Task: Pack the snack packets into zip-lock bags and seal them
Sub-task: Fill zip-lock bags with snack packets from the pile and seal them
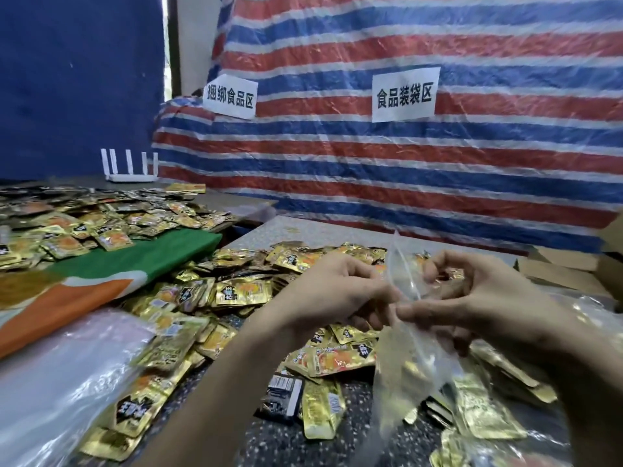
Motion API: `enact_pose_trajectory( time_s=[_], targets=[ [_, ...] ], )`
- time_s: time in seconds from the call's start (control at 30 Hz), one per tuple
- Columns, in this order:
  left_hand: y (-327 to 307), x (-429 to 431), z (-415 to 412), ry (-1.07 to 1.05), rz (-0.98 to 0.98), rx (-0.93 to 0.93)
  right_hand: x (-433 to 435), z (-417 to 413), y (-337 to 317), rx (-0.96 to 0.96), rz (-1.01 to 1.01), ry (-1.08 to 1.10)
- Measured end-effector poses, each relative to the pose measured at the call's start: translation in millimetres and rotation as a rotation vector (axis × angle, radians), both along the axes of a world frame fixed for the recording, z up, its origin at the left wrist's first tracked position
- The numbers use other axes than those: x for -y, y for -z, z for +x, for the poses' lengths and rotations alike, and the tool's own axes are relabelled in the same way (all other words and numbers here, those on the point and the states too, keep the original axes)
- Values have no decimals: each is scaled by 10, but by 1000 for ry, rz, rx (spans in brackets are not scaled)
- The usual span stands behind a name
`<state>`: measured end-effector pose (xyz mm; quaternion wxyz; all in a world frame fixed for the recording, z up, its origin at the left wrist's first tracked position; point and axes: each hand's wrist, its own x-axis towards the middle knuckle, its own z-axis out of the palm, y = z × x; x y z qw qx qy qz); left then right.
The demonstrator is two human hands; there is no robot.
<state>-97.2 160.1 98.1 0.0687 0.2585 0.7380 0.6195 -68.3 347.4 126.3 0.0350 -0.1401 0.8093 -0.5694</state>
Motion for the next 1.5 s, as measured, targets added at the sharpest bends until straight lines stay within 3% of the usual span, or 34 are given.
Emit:
enact_pose_trajectory(
  time_s=[0.23, 0.37, 0.5, 0.57, 0.7, 0.87, 1.0, 1.13, 1.3, 1.5],
  targets=[
    [1, 122, -135, -49, 212, 163, -77, 24, -6, -131, -76, -12],
    [-16, 272, -265, -43, 411, 333, -162, 66, -18, -222, 139, -91],
    [-18, 455, -343, 80, 760, 553, -237, 103, -25, -241, 341, -239],
    [14, 508, -398, 90, 821, 528, -257, 94, -20, -285, 361, -252],
    [200, 529, -649, -80, 462, 290, -242, 51, -14, -480, 418, -128],
    [796, 359, -1090, -551, -202, -35, -245, 14, 11, -412, 469, -134],
    [1300, 127, -1244, -540, -794, -249, -231, -3, 10, -348, 501, -165],
    [1388, 18, -1167, -347, -873, -146, -230, 10, 3, -344, 499, -184],
    [1325, 55, -1102, -340, -916, -165, -219, 16, 3, -350, 495, -168],
    [1186, 135, -1268, -550, -646, -305, -258, 35, -6, -347, 519, -148]
  ],
)
